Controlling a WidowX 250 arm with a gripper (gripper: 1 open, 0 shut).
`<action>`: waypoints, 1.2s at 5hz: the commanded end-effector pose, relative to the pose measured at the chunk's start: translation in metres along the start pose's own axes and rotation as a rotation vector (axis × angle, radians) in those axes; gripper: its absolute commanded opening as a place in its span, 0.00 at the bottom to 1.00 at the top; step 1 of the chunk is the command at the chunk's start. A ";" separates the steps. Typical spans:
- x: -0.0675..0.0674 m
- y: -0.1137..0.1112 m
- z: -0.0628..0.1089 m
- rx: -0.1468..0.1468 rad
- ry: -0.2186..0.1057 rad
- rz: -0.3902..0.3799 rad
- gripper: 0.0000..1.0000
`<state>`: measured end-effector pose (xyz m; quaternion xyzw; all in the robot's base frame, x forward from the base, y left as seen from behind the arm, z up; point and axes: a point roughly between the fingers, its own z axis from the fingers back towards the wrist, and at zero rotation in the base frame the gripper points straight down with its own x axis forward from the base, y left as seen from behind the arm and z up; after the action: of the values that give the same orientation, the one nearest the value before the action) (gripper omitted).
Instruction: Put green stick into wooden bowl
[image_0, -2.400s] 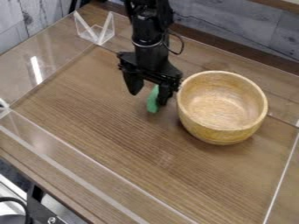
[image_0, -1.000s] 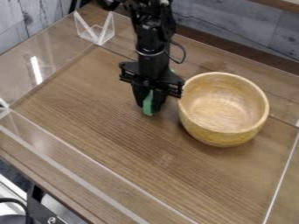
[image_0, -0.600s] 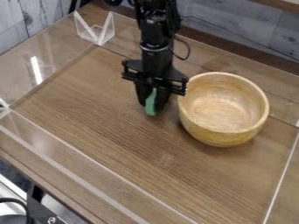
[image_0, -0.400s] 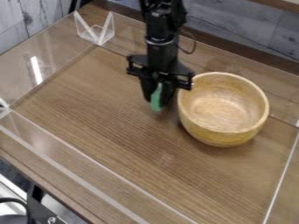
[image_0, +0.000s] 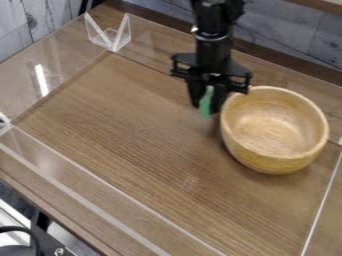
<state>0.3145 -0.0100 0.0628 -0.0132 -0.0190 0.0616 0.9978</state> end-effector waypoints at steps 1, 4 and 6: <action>0.010 0.009 0.014 0.004 -0.065 0.010 0.00; 0.019 0.028 0.010 0.035 -0.075 0.030 0.00; 0.020 0.035 0.007 0.047 -0.071 0.040 0.00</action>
<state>0.3171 0.0227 0.0516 0.0098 -0.0179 0.0798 0.9966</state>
